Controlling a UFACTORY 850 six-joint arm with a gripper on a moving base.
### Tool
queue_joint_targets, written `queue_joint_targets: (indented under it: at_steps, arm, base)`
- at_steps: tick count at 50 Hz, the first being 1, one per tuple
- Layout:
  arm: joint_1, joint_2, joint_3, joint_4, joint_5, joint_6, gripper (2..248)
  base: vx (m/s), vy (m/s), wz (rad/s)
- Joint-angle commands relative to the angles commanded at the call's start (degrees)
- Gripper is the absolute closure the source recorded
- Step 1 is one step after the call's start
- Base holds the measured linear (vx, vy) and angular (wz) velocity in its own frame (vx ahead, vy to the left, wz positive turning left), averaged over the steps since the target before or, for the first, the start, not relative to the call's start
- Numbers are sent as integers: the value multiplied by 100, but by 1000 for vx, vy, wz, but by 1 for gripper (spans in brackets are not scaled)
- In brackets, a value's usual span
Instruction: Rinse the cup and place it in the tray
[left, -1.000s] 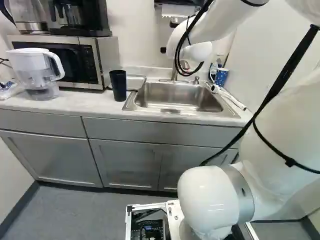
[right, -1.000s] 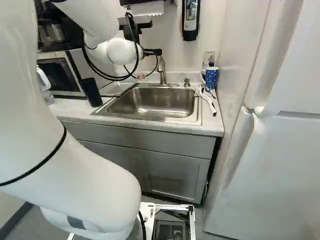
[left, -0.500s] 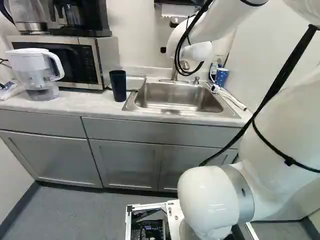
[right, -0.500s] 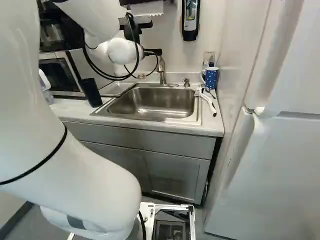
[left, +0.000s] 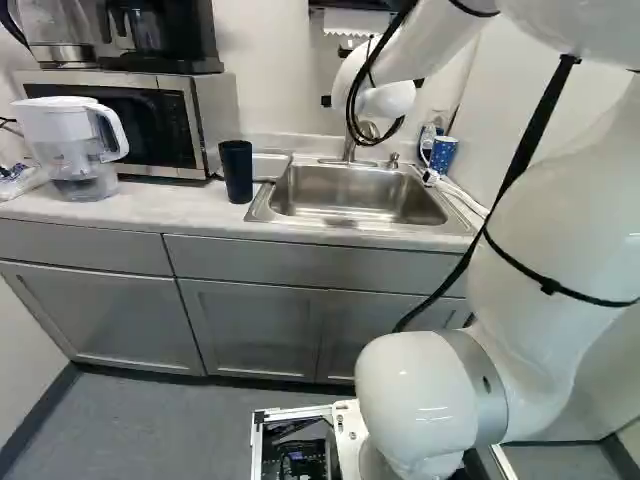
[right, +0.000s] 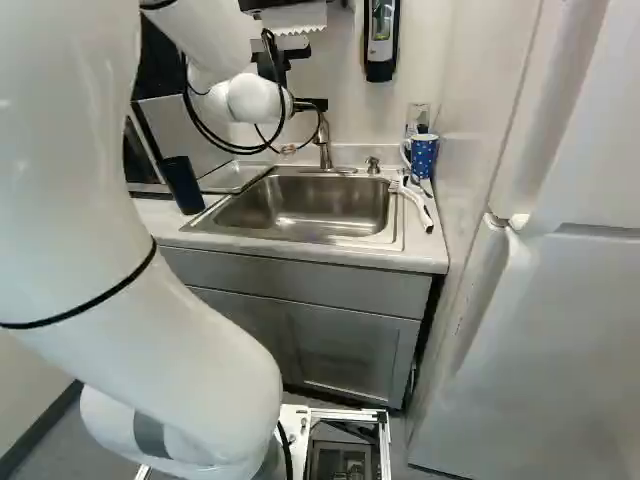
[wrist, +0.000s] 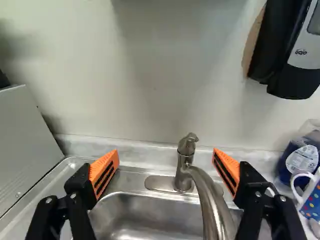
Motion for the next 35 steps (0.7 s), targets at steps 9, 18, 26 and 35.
queue_joint_targets:
  at_steps: [9, 18, 26, 35]
  arm:
    - [13, -272, -276, 0, -131, 0, 3]
    - [33, -543, -557, 0, -305, 0, 3]
    - [52, -782, -811, 0, -494, 0, 3]
    - [74, -1029, -1079, 0, -723, 0, 3]
  base:
    - [0, 0, 0]
    - [0, 0, 0]
    - [0, 0, 0]
    - [0, 0, 0]
